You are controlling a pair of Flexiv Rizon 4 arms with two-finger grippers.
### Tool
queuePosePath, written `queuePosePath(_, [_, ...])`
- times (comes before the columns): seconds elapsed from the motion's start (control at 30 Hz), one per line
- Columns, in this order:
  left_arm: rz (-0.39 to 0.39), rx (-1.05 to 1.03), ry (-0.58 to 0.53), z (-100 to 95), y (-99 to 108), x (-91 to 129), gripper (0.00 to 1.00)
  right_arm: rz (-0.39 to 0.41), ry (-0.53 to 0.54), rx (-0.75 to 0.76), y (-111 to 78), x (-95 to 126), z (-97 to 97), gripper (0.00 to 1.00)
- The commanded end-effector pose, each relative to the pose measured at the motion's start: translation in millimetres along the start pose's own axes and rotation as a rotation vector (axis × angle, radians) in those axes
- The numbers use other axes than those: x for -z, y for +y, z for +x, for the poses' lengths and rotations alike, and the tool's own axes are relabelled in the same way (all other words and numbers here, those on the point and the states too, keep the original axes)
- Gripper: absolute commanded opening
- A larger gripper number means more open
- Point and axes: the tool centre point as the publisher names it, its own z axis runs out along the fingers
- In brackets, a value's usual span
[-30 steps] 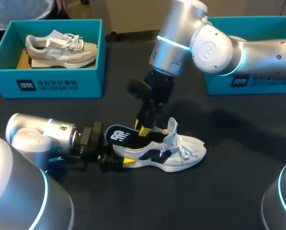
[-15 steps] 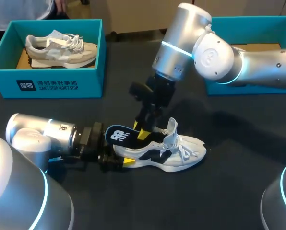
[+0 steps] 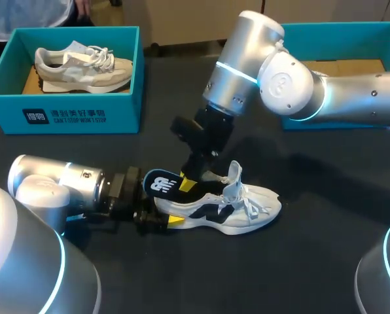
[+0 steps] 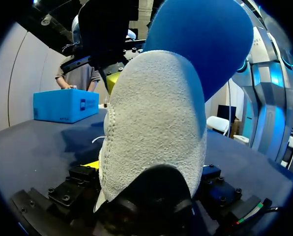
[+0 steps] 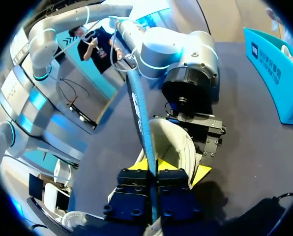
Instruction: Take the shoe out of the shoebox, open the shoe tongue, remove and reinsert the insole, then place the shoe into the shoebox
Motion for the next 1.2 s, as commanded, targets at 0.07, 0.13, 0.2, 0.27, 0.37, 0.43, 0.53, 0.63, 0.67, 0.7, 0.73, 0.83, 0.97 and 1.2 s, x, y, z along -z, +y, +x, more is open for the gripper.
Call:
queuePosePath(0.07, [0.000, 0.000, 0.001, -0.1, -0.1, -1.0, 0.00, -0.016, 0.005, 0.024, 5.3, -5.6, -2.4, 0.00])
queuePosePath(0.13, [0.000, 0.000, 0.001, -0.1, -0.1, -1.0, 0.00, -0.017, -0.001, 0.030, 8.0, -4.2, -0.2, 0.00])
queuePosePath(0.2, [0.000, 0.000, 0.001, -0.1, -0.1, -1.0, 0.00, -0.024, -0.006, 0.056, 13.1, -0.8, 2.0, 0.00])
queuePosePath(0.27, [0.000, 0.000, 0.001, -0.1, -0.1, -1.0, 0.00, -0.021, -0.014, 0.079, 20.2, 4.6, 5.5, 0.00])
queuePosePath(0.37, [0.000, 0.000, 0.001, -0.1, -0.1, -1.0, 0.00, -0.017, -0.026, 0.104, 31.2, 12.8, 9.5, 0.00])
queuePosePath(0.43, [0.000, 0.000, 0.001, -0.1, -0.1, -1.0, 0.00, -0.019, -0.034, 0.117, 39.2, 17.0, 11.9, 0.00])
queuePosePath(0.53, [0.000, 0.000, 0.001, -0.1, -0.1, -1.0, 0.00, 0.042, -0.097, 0.103, 57.8, 26.7, 20.6, 0.00])
queuePosePath(0.63, [0.000, 0.000, 0.001, -0.1, -0.1, -1.0, 0.00, 0.042, -0.097, 0.103, 57.8, 26.7, 20.6, 0.00])
queuePosePath(0.67, [0.000, 0.000, 0.001, -0.1, -0.1, -1.0, 0.00, 0.042, -0.097, 0.103, 57.8, 26.7, 20.6, 0.00])
queuePosePath(0.7, [0.000, 0.000, 0.001, -0.1, -0.1, -1.0, 0.00, 0.042, -0.097, 0.103, 57.8, 26.7, 20.6, 0.00])
queuePosePath(0.73, [0.000, 0.000, 0.001, -0.1, -0.1, -1.0, 0.00, 0.042, -0.097, 0.103, 57.8, 26.7, 20.6, 0.00])
queuePosePath(0.83, [0.000, 0.000, 0.001, -0.1, -0.1, -1.0, 0.00, 0.042, -0.097, 0.103, 57.8, 26.7, 20.6, 0.00])
queuePosePath(0.97, [0.000, 0.000, 0.001, -0.1, -0.1, -1.0, 0.00, 0.042, -0.097, 0.103, 57.8, 26.7, 20.6, 0.00])
queuePosePath(1.2, [0.000, 0.000, 0.001, -0.1, -0.1, -1.0, 0.00, -0.042, -0.161, 0.134, 88.6, 57.6, 33.5, 0.00])
